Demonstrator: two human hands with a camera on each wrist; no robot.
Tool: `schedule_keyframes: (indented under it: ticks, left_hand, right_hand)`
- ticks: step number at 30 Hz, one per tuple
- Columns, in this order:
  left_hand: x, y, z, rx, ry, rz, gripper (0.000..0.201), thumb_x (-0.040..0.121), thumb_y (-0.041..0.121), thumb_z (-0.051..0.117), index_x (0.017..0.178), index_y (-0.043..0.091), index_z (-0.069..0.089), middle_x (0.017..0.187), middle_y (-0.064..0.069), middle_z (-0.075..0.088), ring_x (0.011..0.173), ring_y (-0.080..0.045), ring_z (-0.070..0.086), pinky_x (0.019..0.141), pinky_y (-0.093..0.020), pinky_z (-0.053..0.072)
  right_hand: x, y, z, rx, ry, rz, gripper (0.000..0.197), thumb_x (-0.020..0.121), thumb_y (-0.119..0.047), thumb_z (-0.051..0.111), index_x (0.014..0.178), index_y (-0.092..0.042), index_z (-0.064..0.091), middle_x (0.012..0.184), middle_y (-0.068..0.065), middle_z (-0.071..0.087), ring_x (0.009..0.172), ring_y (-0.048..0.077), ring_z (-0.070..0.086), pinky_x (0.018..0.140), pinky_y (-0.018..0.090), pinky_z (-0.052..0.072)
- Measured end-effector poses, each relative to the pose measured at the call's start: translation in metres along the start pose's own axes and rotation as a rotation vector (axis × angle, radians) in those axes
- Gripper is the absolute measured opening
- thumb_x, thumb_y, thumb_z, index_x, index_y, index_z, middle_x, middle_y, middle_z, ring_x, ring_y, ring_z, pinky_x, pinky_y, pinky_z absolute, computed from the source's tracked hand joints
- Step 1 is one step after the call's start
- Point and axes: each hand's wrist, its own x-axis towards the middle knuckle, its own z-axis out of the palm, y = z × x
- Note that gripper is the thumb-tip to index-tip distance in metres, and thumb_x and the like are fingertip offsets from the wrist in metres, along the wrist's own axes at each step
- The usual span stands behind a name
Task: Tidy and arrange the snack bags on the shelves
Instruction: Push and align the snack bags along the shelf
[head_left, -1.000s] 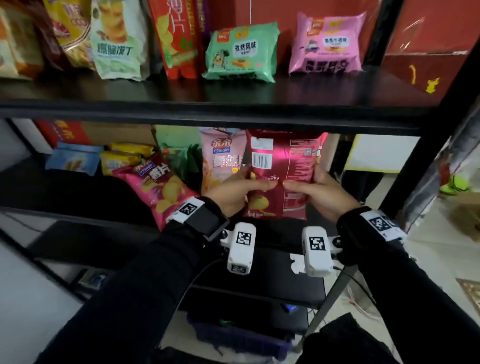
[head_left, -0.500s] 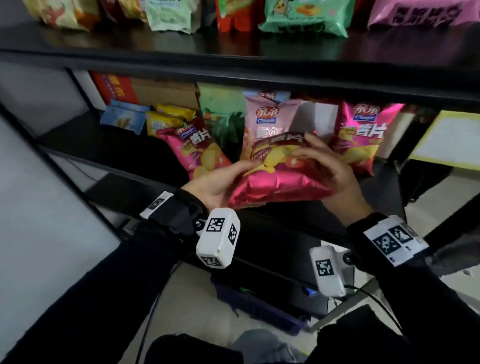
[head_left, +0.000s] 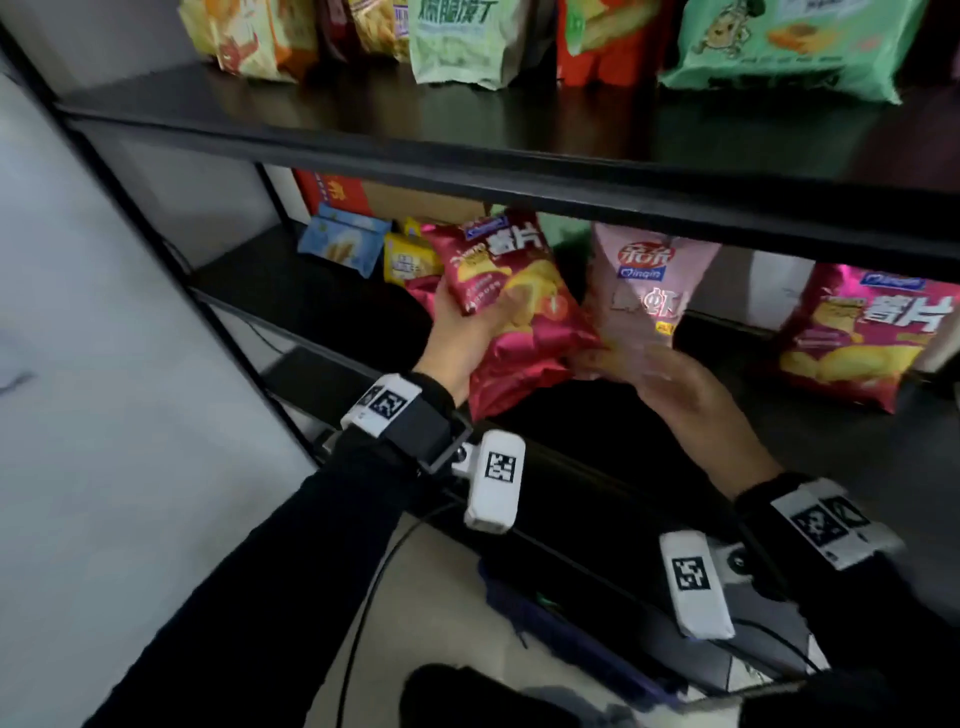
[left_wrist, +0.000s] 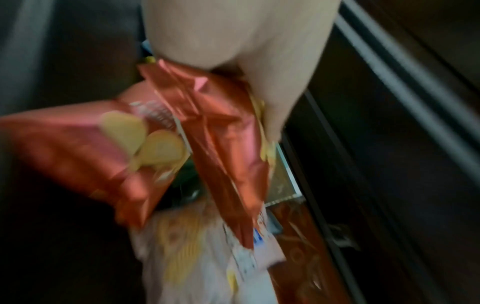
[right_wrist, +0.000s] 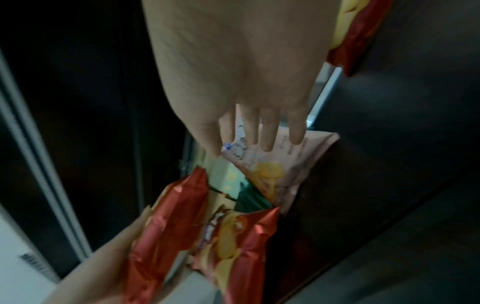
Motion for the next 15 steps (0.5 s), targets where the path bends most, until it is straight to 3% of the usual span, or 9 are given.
schedule_keyframes:
  ticks: [2, 7, 11, 15]
  left_hand:
    - [0.022, 0.009, 0.002, 0.058, 0.098, 0.029, 0.092, 0.079, 0.021, 0.078, 0.149, 0.013, 0.019, 0.138, -0.014, 0.051, 0.123, -0.030, 0.054, 0.104, -0.050, 0.044]
    - [0.052, 0.007, 0.026, 0.687, 0.265, -0.051, 0.103, 0.081, 0.045, 0.070, 0.153, 0.015, 0.003, 0.150, -0.023, 0.028, 0.137, -0.038, 0.031, 0.115, -0.044, 0.023]
    - [0.061, 0.006, 0.045, 0.846, 0.202, -0.132, 0.109, 0.080, 0.052, 0.068, 0.153, 0.017, -0.005, 0.157, -0.021, 0.006, 0.145, -0.037, 0.006, 0.117, -0.047, 0.008]
    - [0.061, 0.005, 0.053, 0.879, 0.224, -0.126, 0.110, 0.077, 0.054, 0.070, 0.153, 0.016, 0.001, 0.157, -0.019, 0.004, 0.146, -0.036, 0.000, 0.116, -0.051, 0.005]
  right_hand:
    - [0.002, 0.020, -0.007, -0.124, 0.063, 0.093, 0.027, 0.091, 0.005, 0.055, 0.115, -0.006, 0.060, 0.122, 0.011, 0.062, 0.100, 0.011, 0.058, 0.080, 0.000, 0.041]
    - [-0.003, 0.059, -0.028, -0.346, 0.086, 0.301, 0.026, 0.090, -0.006, 0.057, 0.113, -0.015, 0.064, 0.117, 0.009, 0.065, 0.101, 0.017, 0.057, 0.088, 0.027, 0.040]
    - [-0.003, 0.065, -0.031, -0.361, 0.092, 0.300, 0.022, 0.089, -0.007, 0.059, 0.102, -0.025, 0.065, 0.112, 0.005, 0.063, 0.098, 0.016, 0.057, 0.085, 0.026, 0.038]
    - [-0.004, 0.068, -0.033, -0.316, 0.104, 0.304, 0.025, 0.089, -0.006, 0.059, 0.099, -0.028, 0.065, 0.107, 0.001, 0.064, 0.097, 0.014, 0.059, 0.085, 0.023, 0.041]
